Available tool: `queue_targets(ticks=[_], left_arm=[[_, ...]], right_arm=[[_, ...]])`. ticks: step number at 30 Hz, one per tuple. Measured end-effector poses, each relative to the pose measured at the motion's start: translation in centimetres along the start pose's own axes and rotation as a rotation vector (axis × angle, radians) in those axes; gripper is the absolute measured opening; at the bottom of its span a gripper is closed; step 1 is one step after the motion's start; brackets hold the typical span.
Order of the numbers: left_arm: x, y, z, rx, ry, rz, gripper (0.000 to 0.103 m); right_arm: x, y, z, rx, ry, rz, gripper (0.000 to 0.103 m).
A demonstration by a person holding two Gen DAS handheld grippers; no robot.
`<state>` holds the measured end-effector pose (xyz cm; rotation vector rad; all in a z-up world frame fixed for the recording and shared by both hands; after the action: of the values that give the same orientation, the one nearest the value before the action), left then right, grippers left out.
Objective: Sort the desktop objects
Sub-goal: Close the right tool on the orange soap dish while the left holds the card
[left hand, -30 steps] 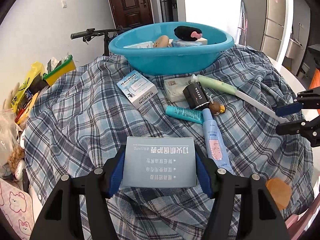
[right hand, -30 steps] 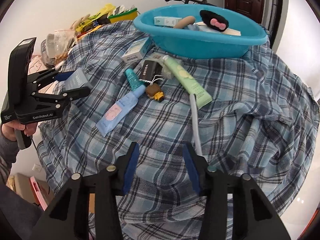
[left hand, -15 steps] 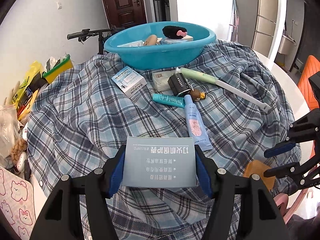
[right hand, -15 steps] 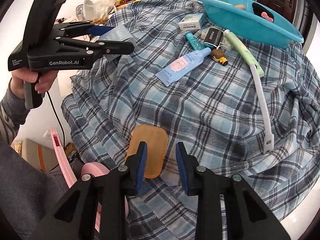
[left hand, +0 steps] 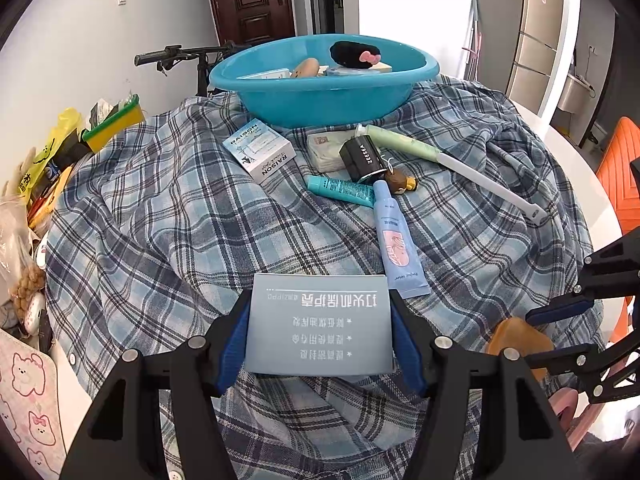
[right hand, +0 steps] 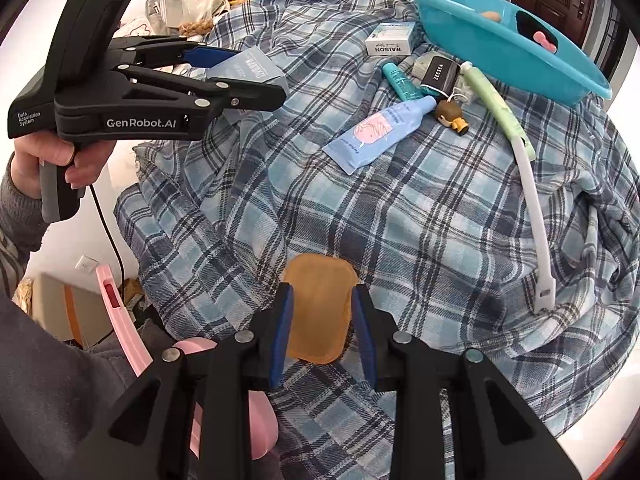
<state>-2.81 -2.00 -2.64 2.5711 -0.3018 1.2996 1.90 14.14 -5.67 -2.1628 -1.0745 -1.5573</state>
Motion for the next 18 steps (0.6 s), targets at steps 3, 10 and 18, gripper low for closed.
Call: queue_targets(ticks=[3,10,18], left_arm=[[0.07,-0.1,-0.07,-0.003,-0.002,0.001,0.066],[0.2,0.03,0.01,0.001,-0.006,0.002,0.066],[-0.2,0.3,0.37,0.012,0.008,0.009,0.066]], right_arm=[[-0.17,0.57,-0.17,0.015,0.007,0.028,0.029],[-0.35,1.04,-0.15,0.007,0.02,0.065,0.037],[-0.95,1.12,-0.05,0.02,0.05,0.089,0.042]])
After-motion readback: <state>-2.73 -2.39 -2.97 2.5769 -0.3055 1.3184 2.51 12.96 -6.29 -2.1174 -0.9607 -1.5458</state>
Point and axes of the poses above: each gripper's, at about its wrist camera, not at the fingertips, and x roughly against the way its jaws point, y to its left, z to its underside, the point moved 2 cm from there along -x, roughly the way its jaws point, and after that the axes turned 5 degrees about -z, right-handed, at the moved point
